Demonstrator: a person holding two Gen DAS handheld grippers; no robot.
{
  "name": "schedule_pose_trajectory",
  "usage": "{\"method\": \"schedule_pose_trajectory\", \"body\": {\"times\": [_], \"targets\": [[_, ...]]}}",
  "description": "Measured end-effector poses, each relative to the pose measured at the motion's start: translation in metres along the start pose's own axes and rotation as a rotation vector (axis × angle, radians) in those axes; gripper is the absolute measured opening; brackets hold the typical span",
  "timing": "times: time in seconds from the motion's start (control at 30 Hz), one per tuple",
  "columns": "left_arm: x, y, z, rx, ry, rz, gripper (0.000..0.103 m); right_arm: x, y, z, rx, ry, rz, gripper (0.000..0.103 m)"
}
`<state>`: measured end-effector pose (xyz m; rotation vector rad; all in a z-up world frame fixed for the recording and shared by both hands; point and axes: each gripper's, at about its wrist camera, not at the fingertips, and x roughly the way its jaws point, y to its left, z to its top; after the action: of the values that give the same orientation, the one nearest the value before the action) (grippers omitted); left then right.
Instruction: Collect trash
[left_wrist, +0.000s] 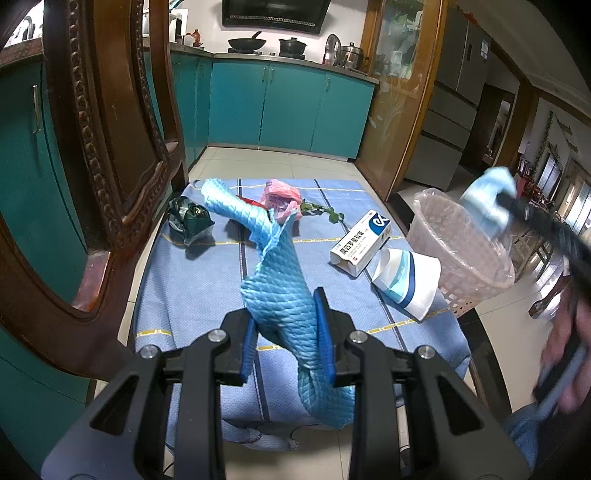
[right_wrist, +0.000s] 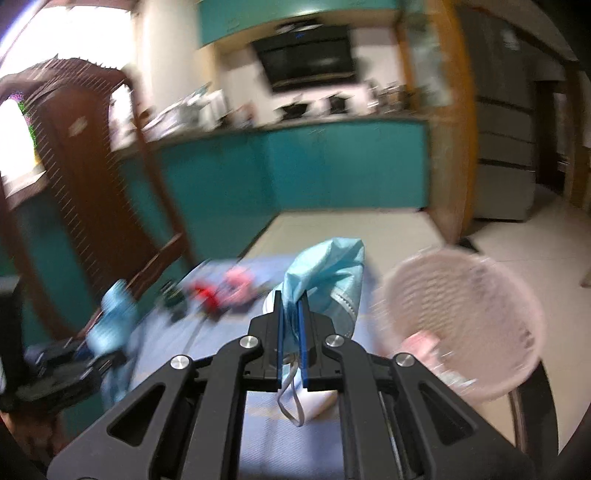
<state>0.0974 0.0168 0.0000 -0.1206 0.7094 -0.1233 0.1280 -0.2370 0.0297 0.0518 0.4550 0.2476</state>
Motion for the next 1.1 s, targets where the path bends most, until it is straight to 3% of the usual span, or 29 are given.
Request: {"method": "schedule_pose_trajectory", "body": {"times": [0.1, 0.17, 0.3, 0.4, 0.53, 0.67, 0.8, 0.83, 0.87, 0.9, 1.0, 1.1], "targets": [[0.001, -0.001, -0.001, 0.009, -0.001, -0.011, 0.029, 0.010, -0.059, 0.018, 0.113, -0.051, -0.108, 0.010], [0.003, -0.003, -0.002, 0.016, 0.001, -0.020, 0.029, 0.027, -0.088, 0.016, 0.148, -0.020, -0.163, 0.045], [0.005, -0.011, -0.005, 0.041, 0.005, -0.044, 0.029, 0.040, -0.133, 0.007, 0.292, 0.048, -0.190, 0.048], [0.004, -0.019, -0.006, 0.061, -0.003, -0.063, 0.029, 0.001, -0.141, 0.011, 0.365, -0.070, -0.185, 0.065], [0.009, -0.051, 0.000, 0.116, 0.018, -0.124, 0.029, -0.049, -0.149, 0.006, 0.464, -0.261, -0.257, 0.087], [0.021, -0.112, 0.031, 0.195, 0.029, -0.257, 0.030, -0.062, -0.164, -0.001, 0.541, -0.320, -0.324, 0.088], [0.045, -0.198, 0.089, 0.261, -0.051, -0.349, 0.033, -0.068, -0.177, -0.007, 0.598, -0.348, -0.347, 0.088], [0.051, -0.209, 0.098, 0.251, -0.059, -0.372, 0.049, -0.068, -0.175, -0.007, 0.600, -0.357, -0.349, 0.088], [0.062, -0.227, 0.110, 0.235, -0.071, -0.397, 0.084, -0.070, -0.175, -0.006, 0.601, -0.366, -0.343, 0.088], [0.071, -0.237, 0.116, 0.224, -0.085, -0.377, 0.094, -0.070, -0.175, -0.007, 0.598, -0.370, -0.342, 0.088], [0.088, -0.246, 0.115, 0.219, -0.064, -0.310, 0.094, -0.069, -0.171, -0.006, 0.588, -0.368, -0.341, 0.088], [0.080, -0.224, 0.096, 0.223, -0.056, -0.275, 0.094, -0.064, -0.163, -0.003, 0.548, -0.338, -0.311, 0.088]]}}
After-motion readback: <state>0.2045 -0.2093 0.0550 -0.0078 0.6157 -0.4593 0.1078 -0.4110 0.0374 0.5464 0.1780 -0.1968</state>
